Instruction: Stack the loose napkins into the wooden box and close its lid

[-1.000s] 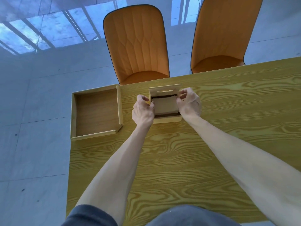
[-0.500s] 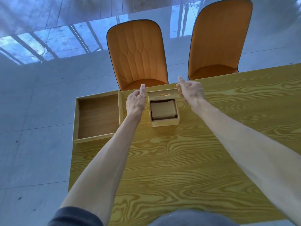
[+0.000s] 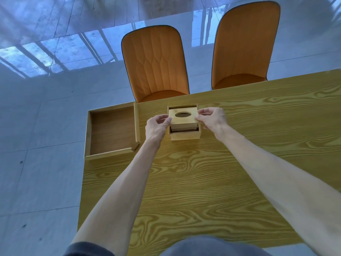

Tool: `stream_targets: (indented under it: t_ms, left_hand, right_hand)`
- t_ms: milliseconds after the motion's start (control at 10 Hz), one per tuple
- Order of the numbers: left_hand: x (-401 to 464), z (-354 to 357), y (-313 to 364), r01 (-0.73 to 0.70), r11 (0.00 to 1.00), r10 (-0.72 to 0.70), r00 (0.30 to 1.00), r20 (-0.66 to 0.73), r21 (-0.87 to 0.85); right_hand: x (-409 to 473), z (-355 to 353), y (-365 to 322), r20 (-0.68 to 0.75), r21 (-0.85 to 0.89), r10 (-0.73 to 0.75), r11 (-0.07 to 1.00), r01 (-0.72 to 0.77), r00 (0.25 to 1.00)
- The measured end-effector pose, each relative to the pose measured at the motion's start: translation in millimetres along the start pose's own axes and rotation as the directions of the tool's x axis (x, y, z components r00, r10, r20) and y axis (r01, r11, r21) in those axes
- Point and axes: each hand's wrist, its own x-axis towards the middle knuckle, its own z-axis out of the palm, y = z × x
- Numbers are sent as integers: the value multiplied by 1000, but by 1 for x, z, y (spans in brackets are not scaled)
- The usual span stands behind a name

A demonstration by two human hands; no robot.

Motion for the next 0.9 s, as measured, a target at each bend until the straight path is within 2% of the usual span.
stream_targets:
  t_ms: [200,600,700,800,900]
  left_hand:
    - [-4,6,-20,-4,997,7,999,-42,72]
    - [4,9,-35,66,991,-65,998,-19,120]
    - [5,6,-32,47,980,-53,998,27,194]
    - [8,1,-23,69,934,-129,980,151,350]
    - [4,-8,-4,41,850,-168,966,197,526]
  right_hand:
    - [-7,6,23,-85,-135,-37,991,25,996]
    - [-2,14,38,-74,-162,24,986,-36,997]
    - [-3,10,35,-43,-216,5,976,-14,999]
    - [-1,4,27,0,-346,-10,938,9,1000]
    - [-6,-3,7,84,-496,25,868,20,996]
